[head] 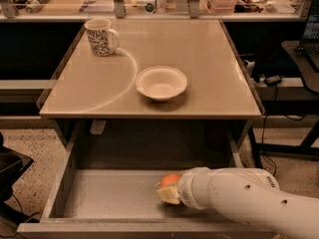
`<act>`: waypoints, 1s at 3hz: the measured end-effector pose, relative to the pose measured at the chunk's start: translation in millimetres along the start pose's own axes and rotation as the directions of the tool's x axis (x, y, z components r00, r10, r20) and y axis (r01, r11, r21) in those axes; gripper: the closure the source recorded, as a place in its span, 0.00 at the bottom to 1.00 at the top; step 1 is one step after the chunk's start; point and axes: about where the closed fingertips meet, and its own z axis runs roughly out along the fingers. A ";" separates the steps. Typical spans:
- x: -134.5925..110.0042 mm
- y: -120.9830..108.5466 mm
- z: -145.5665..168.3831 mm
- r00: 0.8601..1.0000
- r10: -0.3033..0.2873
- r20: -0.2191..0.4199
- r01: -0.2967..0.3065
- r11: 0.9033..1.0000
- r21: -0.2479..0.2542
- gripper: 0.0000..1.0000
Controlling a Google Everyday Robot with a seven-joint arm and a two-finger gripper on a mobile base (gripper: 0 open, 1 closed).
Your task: Pick orange from top drawer and place on counter
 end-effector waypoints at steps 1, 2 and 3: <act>-21.0 -14.5 -39.0 0.999 0.000 0.037 -0.002 0.999 0.054 1.00; -54.1 -73.1 -141.8 0.995 0.003 0.099 -0.023 0.980 0.197 1.00; -75.0 -129.3 -233.3 0.993 0.033 0.116 -0.066 0.952 0.299 1.00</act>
Offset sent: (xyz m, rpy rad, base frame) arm 0.0275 -0.2233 0.2775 -0.1404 -0.2235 -0.2774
